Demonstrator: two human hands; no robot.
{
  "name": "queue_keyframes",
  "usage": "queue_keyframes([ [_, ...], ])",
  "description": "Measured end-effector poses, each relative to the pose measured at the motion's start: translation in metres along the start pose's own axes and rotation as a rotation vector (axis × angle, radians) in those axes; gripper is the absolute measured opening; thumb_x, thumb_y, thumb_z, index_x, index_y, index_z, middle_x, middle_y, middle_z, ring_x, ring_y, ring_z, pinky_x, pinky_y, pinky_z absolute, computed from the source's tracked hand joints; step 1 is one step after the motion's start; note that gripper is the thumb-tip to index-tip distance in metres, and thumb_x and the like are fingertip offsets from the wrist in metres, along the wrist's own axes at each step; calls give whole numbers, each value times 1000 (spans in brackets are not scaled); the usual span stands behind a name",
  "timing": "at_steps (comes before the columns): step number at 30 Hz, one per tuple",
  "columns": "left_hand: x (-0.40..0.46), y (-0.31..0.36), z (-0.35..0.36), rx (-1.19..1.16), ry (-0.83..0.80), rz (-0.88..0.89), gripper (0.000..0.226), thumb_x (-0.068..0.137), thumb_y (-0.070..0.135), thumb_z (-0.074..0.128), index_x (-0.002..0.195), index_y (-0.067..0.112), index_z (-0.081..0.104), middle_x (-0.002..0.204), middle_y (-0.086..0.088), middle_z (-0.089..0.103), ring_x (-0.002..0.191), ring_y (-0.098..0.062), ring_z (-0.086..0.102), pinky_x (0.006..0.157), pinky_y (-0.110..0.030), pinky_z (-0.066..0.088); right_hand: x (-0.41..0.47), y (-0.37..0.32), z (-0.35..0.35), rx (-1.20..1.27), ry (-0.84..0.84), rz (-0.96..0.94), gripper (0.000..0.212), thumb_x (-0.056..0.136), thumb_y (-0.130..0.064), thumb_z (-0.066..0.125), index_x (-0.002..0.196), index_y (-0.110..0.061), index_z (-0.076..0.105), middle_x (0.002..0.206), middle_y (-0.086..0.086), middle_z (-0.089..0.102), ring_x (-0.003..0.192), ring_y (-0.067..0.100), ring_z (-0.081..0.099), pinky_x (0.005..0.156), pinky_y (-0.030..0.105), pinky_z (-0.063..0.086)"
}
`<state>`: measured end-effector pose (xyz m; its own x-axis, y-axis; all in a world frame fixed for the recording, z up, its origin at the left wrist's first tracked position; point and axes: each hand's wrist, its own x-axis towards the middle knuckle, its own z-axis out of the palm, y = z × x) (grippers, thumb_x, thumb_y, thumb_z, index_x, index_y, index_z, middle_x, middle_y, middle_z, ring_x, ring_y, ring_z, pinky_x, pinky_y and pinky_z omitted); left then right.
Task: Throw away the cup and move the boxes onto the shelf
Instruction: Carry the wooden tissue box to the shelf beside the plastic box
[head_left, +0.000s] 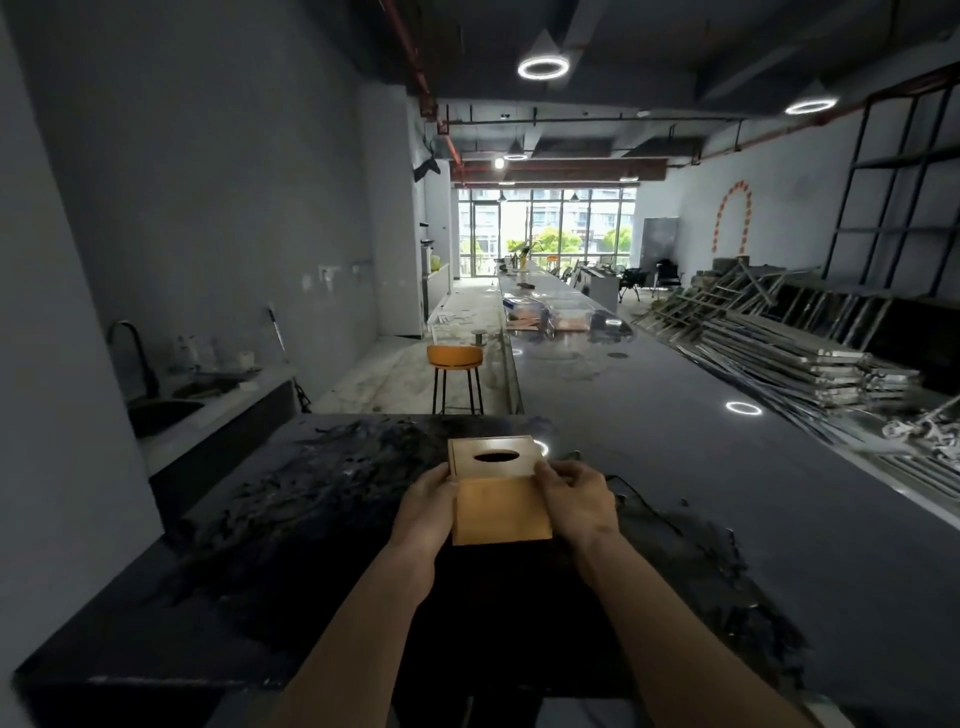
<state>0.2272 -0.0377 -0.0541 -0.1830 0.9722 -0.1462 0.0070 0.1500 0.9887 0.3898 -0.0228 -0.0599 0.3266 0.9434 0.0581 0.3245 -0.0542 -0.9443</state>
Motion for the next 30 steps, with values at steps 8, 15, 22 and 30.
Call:
queue_keyframes([
  [8, -67, 0, -115, -110, 170, 81, 30, 103, 22, 50, 128, 25, 67, 121, -4, 70, 110, -22, 65, 104, -44, 51, -88, -49, 56, 0, -66, -113, 25, 96, -42, 62, 110, -23, 71, 98, -4, 62, 93, 18, 56, 88, 32, 45],
  [15, -175, -18, -295, -136, 466, 162, 22, 101, 30, 55, 117, 23, 70, 120, -7, 71, 111, -26, 66, 104, -49, 51, -231, -109, 173, 14, -316, -231, 13, 89, -40, 61, 98, -33, 68, 99, -1, 70, 92, 24, 69, 84, 48, 62],
  [22, -359, -55, -481, -193, 835, 153, 12, 99, 22, 60, 106, 20, 70, 110, -10, 73, 106, -32, 68, 101, -52, 54, -448, -155, 290, 35, -689, -352, 13, 90, -43, 64, 82, -33, 62, 94, -3, 71, 89, 27, 71, 81, 51, 63],
  [30, -583, -114, -616, -212, 1232, 132, 16, 101, 24, 57, 115, 23, 65, 111, -4, 68, 101, -23, 65, 73, -34, 55, -710, -174, 361, 79, -1060, -489, 20, 81, -46, 63, 83, -27, 66, 85, -7, 68, 85, 30, 72, 80, 48, 63],
])
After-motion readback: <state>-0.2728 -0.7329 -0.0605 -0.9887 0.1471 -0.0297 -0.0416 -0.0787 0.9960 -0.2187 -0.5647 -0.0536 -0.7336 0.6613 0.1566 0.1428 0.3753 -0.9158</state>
